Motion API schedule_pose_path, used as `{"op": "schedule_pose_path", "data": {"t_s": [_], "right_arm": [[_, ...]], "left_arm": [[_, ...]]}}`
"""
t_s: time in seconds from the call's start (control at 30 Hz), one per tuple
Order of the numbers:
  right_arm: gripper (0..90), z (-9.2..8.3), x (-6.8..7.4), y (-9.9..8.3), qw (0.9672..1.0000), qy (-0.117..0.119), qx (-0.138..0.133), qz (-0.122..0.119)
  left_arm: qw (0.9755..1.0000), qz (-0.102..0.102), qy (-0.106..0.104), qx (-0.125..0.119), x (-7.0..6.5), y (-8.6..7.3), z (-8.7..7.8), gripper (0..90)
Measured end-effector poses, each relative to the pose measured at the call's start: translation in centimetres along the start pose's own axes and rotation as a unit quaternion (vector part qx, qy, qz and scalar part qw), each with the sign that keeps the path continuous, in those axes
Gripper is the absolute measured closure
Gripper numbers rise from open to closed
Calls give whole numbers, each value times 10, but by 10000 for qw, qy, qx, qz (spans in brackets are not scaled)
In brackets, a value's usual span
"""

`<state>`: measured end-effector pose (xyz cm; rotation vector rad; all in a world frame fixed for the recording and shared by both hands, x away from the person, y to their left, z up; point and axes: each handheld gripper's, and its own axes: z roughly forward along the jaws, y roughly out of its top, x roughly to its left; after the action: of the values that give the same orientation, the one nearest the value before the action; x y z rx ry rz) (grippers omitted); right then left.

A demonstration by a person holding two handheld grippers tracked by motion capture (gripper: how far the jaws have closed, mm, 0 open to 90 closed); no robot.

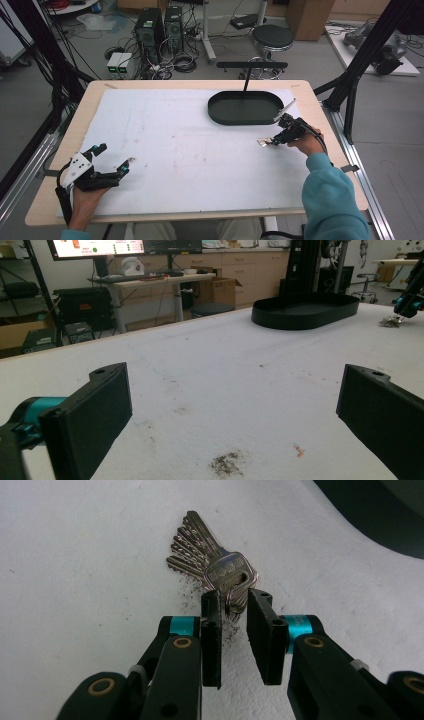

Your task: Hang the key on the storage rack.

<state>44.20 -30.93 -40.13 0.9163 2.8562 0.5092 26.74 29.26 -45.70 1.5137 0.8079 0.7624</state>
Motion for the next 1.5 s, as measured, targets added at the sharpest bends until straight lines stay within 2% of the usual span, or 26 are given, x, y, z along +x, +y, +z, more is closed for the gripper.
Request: {"op": "schedule_pose_path", "data": {"t_s": [0.07, 0.1, 0.53, 0.87, 0.9, 1.07, 1.23, 1.33, 1.43, 1.5], "right_arm": [[780, 0, 0, 1, 10000, -15, -17, -18], [795, 1, 0, 1, 9999, -21, -8, -103], [855, 1, 1, 3, 9997, -75, 21, -225], [875, 0, 1, 2, 9998, -146, 39, -95], [881, 0, 1, 2, 9997, -177, 42, -135], [889, 0, 1, 2, 9999, -141, 28, 73], [892, -1, 0, 1, 9998, -107, 24, 145], [892, -5, -1, 0, 9994, 16, -178, 285], [893, -8, -1, -1, 9991, 56, -286, 307], [893, -12, -1, -1, 9982, 71, -478, 366]], "left_arm": [[10000, -6, 3, -5, 0, 0, 0, 17], [10000, 0, 2, 0, 0, 0, 0, 17], [10000, -1, 4, 3, 0, 0, 0, 17], [10000, 17, 11, 11, 0, 0, 0, 17], [10000, 13, 12, 9, 0, 0, 0, 17], [10000, 17, 11, 10, 0, 0, 0, 17], [10000, 17, 9, 9, 0, 0, 0, 17], [10000, 17, 10, 9, 0, 0, 0, 17], [10000, 15, 9, 8, 0, 0, 0, 17], [10000, 16, 5, 12, 0, 0, 0, 17]]}}
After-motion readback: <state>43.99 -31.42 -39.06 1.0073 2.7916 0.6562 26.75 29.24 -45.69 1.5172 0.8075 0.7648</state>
